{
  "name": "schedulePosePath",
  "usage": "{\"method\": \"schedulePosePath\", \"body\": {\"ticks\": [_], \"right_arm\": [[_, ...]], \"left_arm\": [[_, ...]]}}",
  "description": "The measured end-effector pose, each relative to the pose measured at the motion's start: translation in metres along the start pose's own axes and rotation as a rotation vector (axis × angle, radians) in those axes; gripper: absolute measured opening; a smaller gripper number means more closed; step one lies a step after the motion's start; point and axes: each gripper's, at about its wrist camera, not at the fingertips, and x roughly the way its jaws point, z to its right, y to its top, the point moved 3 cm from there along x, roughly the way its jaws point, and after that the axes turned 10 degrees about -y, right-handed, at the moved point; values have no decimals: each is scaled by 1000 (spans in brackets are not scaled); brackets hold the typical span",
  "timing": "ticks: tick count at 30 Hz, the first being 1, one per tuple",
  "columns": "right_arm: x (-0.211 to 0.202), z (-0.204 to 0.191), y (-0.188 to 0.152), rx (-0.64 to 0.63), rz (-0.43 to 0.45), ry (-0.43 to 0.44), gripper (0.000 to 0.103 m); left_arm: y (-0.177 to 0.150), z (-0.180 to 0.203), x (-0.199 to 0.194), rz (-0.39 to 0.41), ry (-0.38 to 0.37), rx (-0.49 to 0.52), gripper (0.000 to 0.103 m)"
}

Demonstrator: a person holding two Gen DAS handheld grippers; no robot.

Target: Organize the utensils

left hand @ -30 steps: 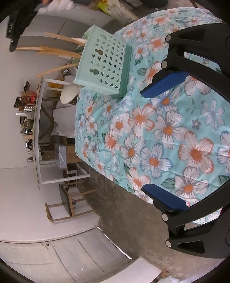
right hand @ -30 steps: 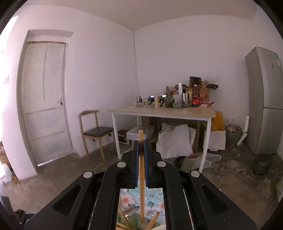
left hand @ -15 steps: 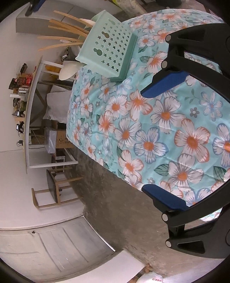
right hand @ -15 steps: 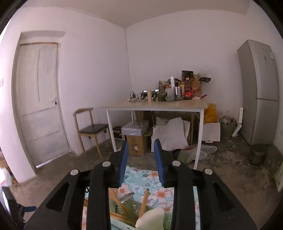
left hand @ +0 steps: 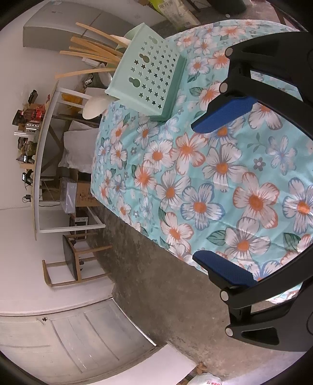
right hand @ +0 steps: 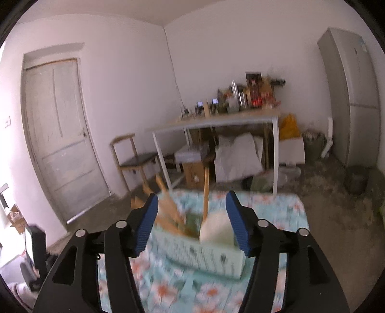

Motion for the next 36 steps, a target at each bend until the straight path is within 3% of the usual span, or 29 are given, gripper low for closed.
{"method": "schedulePosePath", "body": {"ticks": [8,16,36], "right_arm": [[5,-11,-72,29,-153,-85,74],[-12,-28,-102,0,-146,-231,95],[-6,-27,-118,3,-256,-366,96]], "left_arm": [[0,11,-4,-5,-2,32,94],[1,23,-7,-6,-2,55,94],[0,39,-3,-13,-50,95,94]]}}
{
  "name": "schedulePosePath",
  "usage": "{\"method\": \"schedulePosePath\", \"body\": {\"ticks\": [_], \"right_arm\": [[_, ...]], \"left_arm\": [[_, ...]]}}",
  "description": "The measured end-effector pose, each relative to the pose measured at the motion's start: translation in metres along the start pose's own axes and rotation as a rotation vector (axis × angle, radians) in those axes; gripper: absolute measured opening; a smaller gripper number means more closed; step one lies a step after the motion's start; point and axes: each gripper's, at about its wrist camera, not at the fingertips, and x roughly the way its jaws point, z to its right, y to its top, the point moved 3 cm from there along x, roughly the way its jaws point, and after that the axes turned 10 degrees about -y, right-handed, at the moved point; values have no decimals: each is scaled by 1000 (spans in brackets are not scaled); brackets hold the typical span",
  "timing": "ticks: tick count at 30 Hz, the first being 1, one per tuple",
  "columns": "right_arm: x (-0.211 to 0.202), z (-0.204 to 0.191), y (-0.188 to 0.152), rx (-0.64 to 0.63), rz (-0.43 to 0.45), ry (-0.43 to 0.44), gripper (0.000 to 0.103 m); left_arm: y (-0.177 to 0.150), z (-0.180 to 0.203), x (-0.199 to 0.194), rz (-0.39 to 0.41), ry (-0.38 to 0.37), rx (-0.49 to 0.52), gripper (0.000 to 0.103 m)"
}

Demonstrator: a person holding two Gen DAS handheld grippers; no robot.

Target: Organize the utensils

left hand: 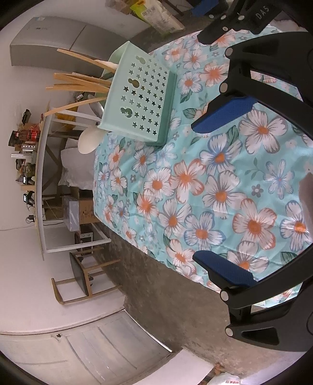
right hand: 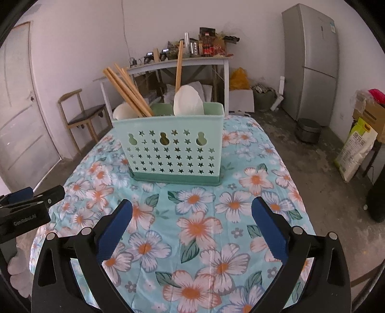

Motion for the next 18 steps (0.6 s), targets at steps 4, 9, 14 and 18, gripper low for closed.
{"method": "schedulePosePath", "body": {"ticks": [4,9,14,18], "right_arm": [[2,-2,-3,1,-25,-24,96],[7,-1,-5,16,-52,-41,96],[9,-1,-6,7,-61,-55,96],[11,0,-6,10,-68,-63,96]], "left_arm": [[0,-3,0,-1,4,-8,94],[-1,-7,1,-7,23,-11,94],[-1,-10,3,-9,56,-8,94],[-2,-16,4,-20,68,-18,94]]}}
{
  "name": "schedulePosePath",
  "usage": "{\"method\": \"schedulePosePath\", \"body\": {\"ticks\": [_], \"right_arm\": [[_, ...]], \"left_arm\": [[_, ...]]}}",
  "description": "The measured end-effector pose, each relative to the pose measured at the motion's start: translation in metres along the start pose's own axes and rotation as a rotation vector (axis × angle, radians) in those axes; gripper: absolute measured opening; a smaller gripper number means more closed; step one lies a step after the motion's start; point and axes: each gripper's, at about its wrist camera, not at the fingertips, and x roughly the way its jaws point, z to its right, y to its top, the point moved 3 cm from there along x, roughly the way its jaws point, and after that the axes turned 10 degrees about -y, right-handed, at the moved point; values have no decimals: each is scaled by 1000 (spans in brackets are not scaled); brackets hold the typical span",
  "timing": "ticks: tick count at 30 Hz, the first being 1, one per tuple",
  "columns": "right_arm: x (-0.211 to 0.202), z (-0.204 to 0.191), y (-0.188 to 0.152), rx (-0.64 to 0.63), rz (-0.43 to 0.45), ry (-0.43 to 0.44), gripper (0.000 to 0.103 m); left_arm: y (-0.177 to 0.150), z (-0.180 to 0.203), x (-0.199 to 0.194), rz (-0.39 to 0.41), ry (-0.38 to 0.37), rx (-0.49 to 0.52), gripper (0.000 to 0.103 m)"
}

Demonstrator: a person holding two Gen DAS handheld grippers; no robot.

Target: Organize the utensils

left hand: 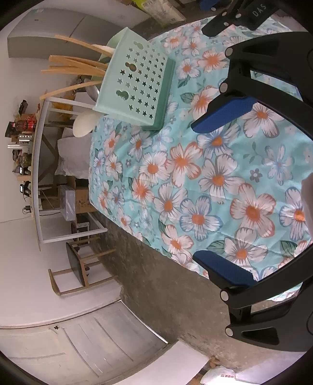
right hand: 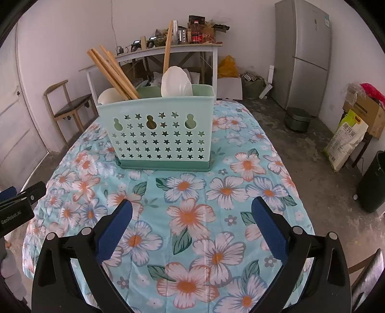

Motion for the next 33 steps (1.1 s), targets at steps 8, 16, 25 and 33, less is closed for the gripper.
{"method": "schedulePosePath", "body": {"ticks": [8,16,25,33], "right_arm": [[1,-2,0,-3,-8,2,96],[2,-2,-1,-2,-11,-3,96],[1,-1,0,-3,-14,-2,96],[1,-1,-1,-2,-12,-3,96]], "left_arm": [[-1,-8,4,-12,11,-28,94],[-1,-10,3,-14,10,-28,94],[-1,-10,4,-15,11,-28,94],[-1,-10,4,-13,13,-26,94]]}}
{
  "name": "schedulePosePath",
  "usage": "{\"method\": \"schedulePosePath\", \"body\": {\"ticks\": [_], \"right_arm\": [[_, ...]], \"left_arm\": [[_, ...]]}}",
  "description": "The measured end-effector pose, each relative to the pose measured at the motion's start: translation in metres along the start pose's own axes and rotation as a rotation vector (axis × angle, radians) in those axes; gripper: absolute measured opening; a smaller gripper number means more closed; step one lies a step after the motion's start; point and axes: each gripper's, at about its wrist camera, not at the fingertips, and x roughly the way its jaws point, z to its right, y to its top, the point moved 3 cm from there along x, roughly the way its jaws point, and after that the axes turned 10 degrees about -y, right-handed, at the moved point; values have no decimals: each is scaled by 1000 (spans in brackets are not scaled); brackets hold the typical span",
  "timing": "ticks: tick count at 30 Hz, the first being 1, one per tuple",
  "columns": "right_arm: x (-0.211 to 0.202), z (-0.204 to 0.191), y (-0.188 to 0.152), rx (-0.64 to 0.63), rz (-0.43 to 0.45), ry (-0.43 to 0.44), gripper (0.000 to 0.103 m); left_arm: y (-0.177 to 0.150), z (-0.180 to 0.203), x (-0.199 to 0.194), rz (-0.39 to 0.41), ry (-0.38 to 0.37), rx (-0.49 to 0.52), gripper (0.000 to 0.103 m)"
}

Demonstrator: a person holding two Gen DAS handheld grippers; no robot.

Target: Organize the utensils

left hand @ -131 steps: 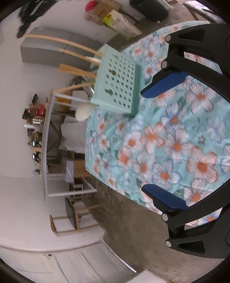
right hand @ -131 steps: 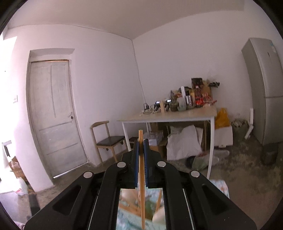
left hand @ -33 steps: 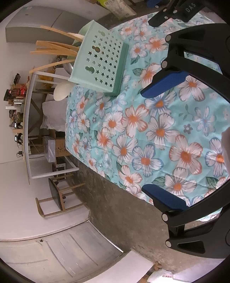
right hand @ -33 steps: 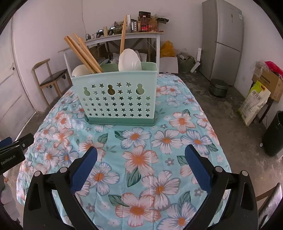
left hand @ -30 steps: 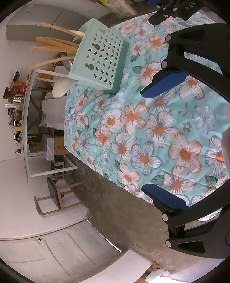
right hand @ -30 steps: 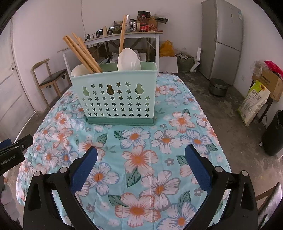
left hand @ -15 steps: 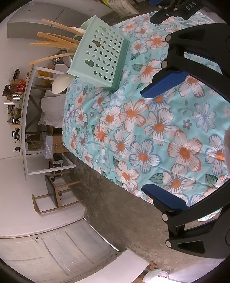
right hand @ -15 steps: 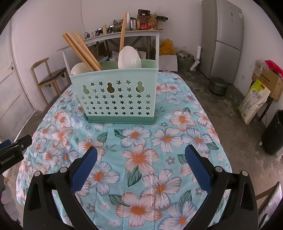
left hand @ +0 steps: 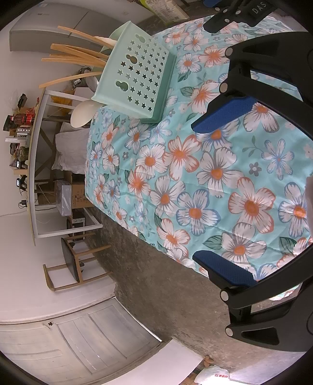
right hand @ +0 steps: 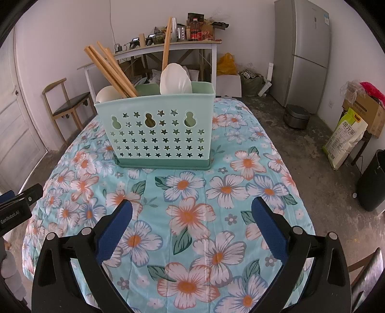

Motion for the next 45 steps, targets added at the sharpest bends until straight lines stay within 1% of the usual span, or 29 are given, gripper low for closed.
{"method": "schedulePosePath", "body": {"ticks": [45], "right_arm": [[1,-1,2,-5,-1,2,96]], "left_arm": [[2,-1,-1,0,1,-2,94]]}}
